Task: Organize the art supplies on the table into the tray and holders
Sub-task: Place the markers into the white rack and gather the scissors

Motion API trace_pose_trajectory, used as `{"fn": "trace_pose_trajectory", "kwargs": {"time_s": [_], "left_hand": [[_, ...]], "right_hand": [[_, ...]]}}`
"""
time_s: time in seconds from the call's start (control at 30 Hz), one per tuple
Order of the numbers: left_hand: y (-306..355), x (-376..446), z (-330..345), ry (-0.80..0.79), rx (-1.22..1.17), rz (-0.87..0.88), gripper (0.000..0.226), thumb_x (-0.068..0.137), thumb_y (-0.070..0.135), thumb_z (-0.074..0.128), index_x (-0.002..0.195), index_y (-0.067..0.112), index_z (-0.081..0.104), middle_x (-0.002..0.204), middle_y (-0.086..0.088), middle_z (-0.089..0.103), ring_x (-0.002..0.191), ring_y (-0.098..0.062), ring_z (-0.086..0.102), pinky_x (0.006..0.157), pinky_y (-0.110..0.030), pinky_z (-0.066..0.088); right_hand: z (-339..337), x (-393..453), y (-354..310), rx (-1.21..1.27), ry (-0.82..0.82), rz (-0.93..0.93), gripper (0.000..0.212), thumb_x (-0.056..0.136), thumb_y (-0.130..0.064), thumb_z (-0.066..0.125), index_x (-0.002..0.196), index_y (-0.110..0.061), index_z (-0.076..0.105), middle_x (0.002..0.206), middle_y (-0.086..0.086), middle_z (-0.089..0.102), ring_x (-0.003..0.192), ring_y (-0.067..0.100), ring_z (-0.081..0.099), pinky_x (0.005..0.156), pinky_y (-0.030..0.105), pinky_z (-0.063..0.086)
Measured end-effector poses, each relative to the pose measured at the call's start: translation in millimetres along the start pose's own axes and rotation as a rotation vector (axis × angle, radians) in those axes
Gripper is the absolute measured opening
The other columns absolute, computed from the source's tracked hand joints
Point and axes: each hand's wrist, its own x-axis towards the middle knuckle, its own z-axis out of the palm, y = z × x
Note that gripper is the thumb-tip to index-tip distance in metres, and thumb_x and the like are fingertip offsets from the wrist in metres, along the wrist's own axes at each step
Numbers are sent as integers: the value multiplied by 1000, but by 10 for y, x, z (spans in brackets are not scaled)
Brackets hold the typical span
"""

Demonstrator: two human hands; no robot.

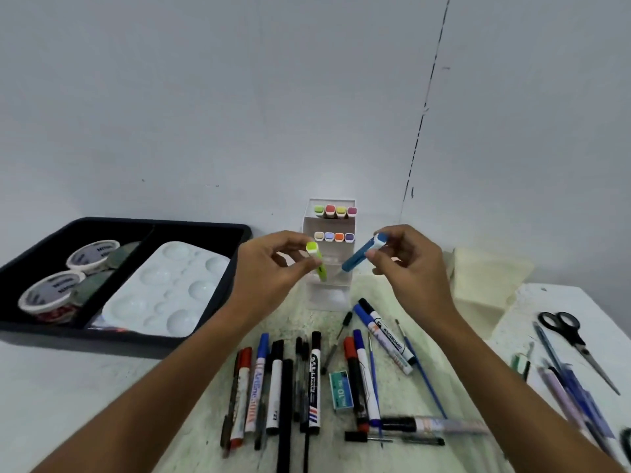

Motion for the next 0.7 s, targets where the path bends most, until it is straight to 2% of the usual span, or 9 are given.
{"fn": "trace_pose_trajectory", "kwargs": {"time_s": [0.1, 0.2, 0.27, 0.37, 0.5, 0.63, 0.7], "left_hand": [[-30, -16, 40, 59, 74, 151, 22, 71, 16, 83, 90, 21, 72, 70, 8, 69, 56, -10, 60, 50, -14, 42], [-171, -53, 150, 65, 155, 216, 23, 72, 9, 84, 93, 12, 75, 70, 23, 60, 50, 0, 53, 52, -10, 42], [-281, -74, 241, 40, 202, 219, 23, 72, 9, 83, 94, 8, 75, 64, 19, 58, 45, 2, 49, 51, -10, 43], [-423, -78, 361, -3, 234, 199, 24, 74, 11, 82, 97, 9, 75, 61, 17, 56, 42, 4, 47, 52, -9, 42], [-520, -32, 474, -88, 234, 169, 23, 82, 18, 76, 104, 11, 73, 84, 7, 73, 43, 1, 51, 55, -18, 48], [-594, 3, 547, -120, 269, 163, 25, 84, 16, 74, 108, 11, 72, 89, 2, 75, 42, 6, 47, 58, -24, 52], [-601, -12, 546, -128, 257, 153, 30, 84, 15, 73, 114, 13, 70, 93, 1, 75, 41, 1, 50, 59, -24, 54]], "right_hand": [[49, -25, 2, -116, 32, -146, 26, 83, 1, 71, 93, -21, 62, 86, -18, 63, 84, -1, 63, 68, 17, 53], [107, -32, 86, -208, 12, -239, 27, 82, 1, 71, 97, -20, 64, 91, -11, 62, 87, -3, 61, 69, 10, 50], [139, -17, 187, -278, -21, -274, 22, 82, 1, 71, 98, -14, 68, 93, -7, 61, 86, -3, 60, 68, 8, 49], [172, 11, 344, -377, -70, -270, 20, 84, -5, 70, 102, -12, 70, 98, -2, 58, 86, 7, 61, 70, 19, 54], [218, 38, 499, -510, -98, -249, 22, 86, -14, 70, 108, -13, 71, 101, -1, 52, 86, 15, 58, 70, 37, 56], [262, 76, 572, -585, -109, -218, 25, 87, -16, 69, 112, -12, 70, 98, -2, 48, 83, 14, 54, 73, 38, 55], [269, 81, 574, -598, -109, -202, 26, 87, -16, 68, 113, -13, 69, 99, -5, 45, 82, 11, 51, 73, 34, 54]]}}
